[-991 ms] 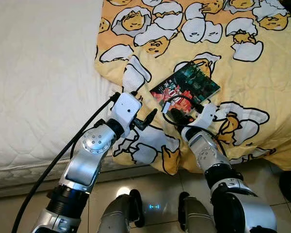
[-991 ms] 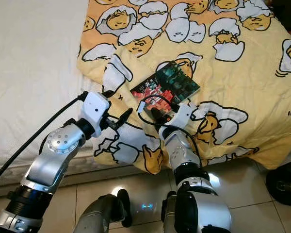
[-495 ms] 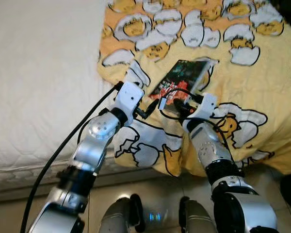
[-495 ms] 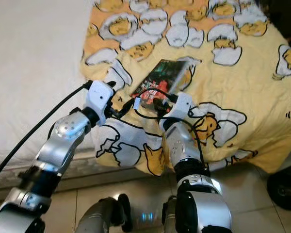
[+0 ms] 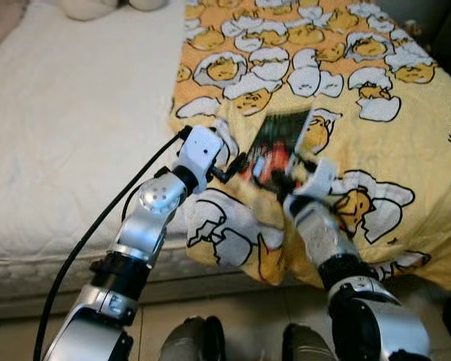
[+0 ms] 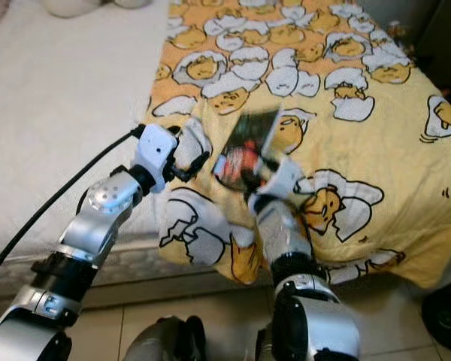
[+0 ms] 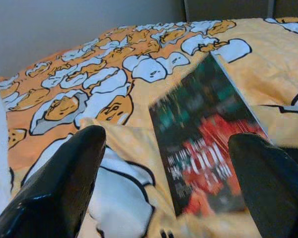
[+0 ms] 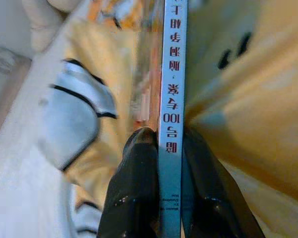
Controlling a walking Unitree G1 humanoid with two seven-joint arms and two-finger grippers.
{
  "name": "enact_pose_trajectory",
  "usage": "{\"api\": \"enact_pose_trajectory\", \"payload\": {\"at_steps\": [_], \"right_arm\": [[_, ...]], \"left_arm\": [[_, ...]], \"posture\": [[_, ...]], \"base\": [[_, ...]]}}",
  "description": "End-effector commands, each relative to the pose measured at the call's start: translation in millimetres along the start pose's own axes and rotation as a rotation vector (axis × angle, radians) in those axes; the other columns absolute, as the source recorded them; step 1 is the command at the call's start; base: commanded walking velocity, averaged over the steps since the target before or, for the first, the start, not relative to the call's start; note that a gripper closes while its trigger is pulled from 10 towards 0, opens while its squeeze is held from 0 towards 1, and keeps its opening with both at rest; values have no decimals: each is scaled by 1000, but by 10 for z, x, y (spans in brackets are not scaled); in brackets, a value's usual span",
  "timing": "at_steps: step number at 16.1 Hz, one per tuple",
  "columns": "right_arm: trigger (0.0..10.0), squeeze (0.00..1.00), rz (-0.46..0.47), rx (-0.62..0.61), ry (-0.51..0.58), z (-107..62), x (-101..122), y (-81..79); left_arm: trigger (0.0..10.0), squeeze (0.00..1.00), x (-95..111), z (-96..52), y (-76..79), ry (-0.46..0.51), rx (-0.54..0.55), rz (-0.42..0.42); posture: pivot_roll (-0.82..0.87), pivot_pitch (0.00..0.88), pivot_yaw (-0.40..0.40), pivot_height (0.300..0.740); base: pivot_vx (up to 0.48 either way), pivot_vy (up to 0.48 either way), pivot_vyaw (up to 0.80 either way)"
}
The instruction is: Clean up the room
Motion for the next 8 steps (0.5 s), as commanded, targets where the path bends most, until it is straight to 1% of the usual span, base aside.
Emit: {"api": "enact_pose_trajectory", "payload": {"at_steps": [1, 2, 3, 6, 7, 8], "right_arm": [[0, 0, -23, -2, -32, -16, -89, 14], [1373, 1000, -40, -26, -40, -23, -95, 61], [10000, 1000, -51, -41, -36, -23, -68, 106], [10000, 1000, -106, -77, -18, -18, 16, 189], [10000, 1000, -113, -85, -18, -16, 28, 201], [10000, 1000, -145, -103, -29, -6, 40, 205]], "left_arm": [[10000, 0, -32, -27, 10, -12, -12, 12], [10000, 0, -34, -37, 8, -12, -13, 14], [10000, 0, -41, -53, 8, -15, -14, 17], [10000, 0, -54, -99, -2, -17, -7, 23], [10000, 0, -56, -109, -6, -17, -5, 22], [10000, 0, -57, -133, -21, -18, 3, 25]], "posture": [[-101, 80, 128, 723], [-93, 91, 130, 723], [-84, 101, 129, 723], [-69, 115, 124, 723], [-65, 118, 122, 723], [-57, 126, 119, 723]], "base": [[0, 0, 0], [0, 0, 0], [0, 0, 0], [0, 0, 0], [0, 0, 0], [0, 0, 0]]}}
Point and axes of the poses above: a point about 5 cm out from each wrist's last joint towards the gripper, its own z axis pointing out of the wrist towards the gripper, its own x axis along the axis of the wrist's last joint, y = z × x, the point moved 1 cm from there along z, pointing out of the wrist towards the gripper, and after that the axes turned 15 degrees about -z, right-handed, at the moved point
